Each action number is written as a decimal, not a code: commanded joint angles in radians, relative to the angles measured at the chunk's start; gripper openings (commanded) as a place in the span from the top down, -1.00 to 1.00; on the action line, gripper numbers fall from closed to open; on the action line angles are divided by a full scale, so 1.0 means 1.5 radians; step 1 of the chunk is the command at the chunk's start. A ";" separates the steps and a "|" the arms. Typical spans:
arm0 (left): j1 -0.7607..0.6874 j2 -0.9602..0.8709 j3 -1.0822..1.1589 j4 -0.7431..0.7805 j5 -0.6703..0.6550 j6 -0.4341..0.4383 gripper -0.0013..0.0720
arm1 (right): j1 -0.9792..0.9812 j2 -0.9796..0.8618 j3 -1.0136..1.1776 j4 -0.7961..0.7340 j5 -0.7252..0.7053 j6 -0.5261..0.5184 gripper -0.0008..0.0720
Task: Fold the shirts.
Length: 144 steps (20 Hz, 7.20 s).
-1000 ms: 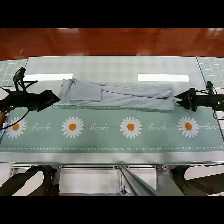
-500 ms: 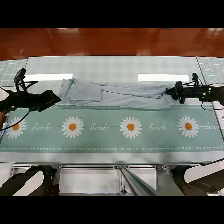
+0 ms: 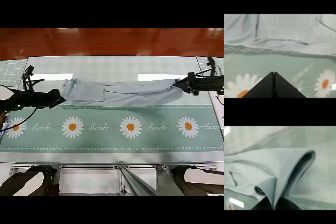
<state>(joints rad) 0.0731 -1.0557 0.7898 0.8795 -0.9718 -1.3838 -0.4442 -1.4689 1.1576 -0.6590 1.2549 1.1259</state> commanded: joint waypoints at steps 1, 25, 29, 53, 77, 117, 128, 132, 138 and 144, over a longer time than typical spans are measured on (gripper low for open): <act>-0.086 -0.026 0.017 -0.099 0.057 0.062 0.91 | -0.035 0.158 -0.034 -0.057 0.058 0.004 0.90; -0.540 -0.697 0.830 -0.009 -0.157 -0.106 0.92 | -0.032 0.496 -0.121 0.012 0.092 0.112 0.90; -0.375 -0.533 0.698 0.136 -0.167 -0.116 0.91 | 0.107 0.450 -0.121 0.028 -0.003 0.133 0.90; 0.055 0.167 -0.048 0.115 -0.004 -0.067 0.91 | 0.555 -0.227 0.209 0.211 -0.223 0.087 -0.15; -0.005 0.134 -0.055 -0.014 0.013 0.000 0.91 | 0.219 0.053 -0.394 0.166 -0.227 0.029 -0.17; 0.049 0.117 -0.024 -0.016 0.020 0.001 0.91 | -0.434 0.066 0.462 -0.200 0.370 0.307 0.91; 0.117 0.112 0.014 -0.016 0.062 0.010 0.91 | -0.693 0.260 0.032 -0.549 0.382 0.330 0.66; 0.117 0.097 0.014 -0.018 0.087 0.010 0.91 | -0.686 0.261 0.030 -0.598 0.380 0.345 -0.16; 0.110 0.017 0.143 -0.019 0.115 0.027 0.91 | -0.591 0.262 0.034 -0.179 0.166 0.265 0.91; -0.053 -0.143 0.496 0.071 -0.002 0.030 0.92 | 0.042 0.249 0.120 -0.217 -0.225 0.170 0.91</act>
<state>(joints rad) 0.1051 -1.1652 1.3201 0.8799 -0.8726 -1.3315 -0.7956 -1.0824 1.2881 -0.9432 1.2217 1.4441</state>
